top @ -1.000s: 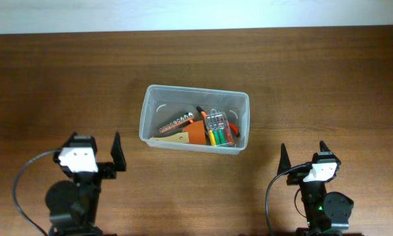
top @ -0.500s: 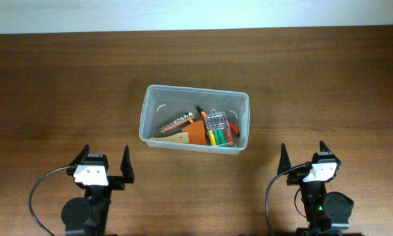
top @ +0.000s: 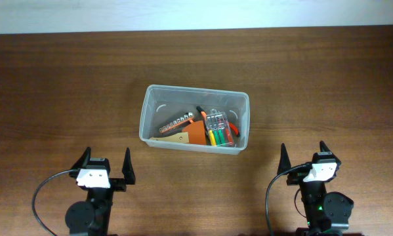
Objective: Pack container
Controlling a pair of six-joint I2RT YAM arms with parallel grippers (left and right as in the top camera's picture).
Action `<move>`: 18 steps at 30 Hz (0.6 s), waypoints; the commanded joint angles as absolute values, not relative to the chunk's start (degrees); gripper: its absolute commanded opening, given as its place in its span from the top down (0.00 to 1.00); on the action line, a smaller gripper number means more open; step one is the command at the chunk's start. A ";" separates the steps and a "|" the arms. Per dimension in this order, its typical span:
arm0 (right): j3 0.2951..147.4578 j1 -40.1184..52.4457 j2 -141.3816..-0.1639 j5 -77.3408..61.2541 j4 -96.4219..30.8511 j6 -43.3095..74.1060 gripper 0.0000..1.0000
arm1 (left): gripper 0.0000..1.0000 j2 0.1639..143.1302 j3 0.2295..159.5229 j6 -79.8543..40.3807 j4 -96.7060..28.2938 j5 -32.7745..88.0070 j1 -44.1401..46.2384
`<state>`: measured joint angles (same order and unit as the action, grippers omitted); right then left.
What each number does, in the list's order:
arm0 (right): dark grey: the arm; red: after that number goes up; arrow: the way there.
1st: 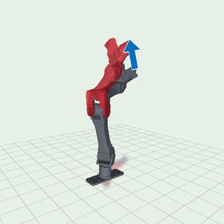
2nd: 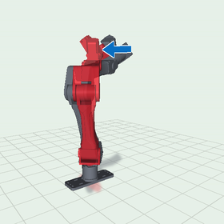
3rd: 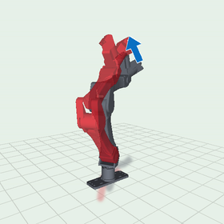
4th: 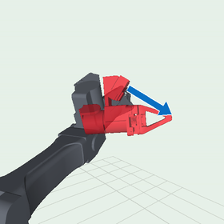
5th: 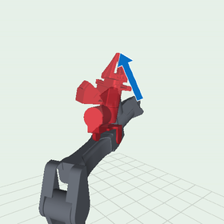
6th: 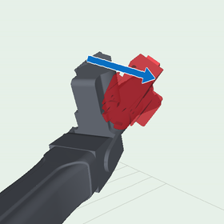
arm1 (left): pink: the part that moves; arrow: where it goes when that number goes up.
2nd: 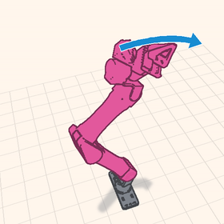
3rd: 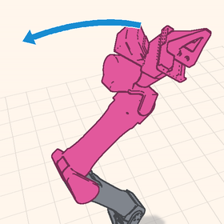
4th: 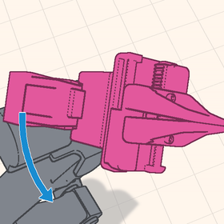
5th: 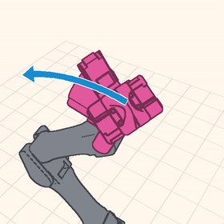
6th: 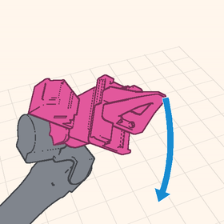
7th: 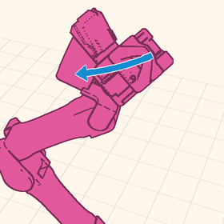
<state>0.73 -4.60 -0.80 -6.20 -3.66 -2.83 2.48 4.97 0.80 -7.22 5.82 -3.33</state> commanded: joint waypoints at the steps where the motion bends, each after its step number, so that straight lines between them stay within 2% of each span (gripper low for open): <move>1: 0.32 -4.10 -0.19 -7.07 -3.64 -2.74 0.01 | 0.01 0.69 3.33 0.60 -6.85 6.44 -3.07; 18: 0.32 -4.10 -0.19 -7.07 -3.64 -2.74 0.01 | 0.01 0.30 2.48 1.10 -8.78 0.25 -3.09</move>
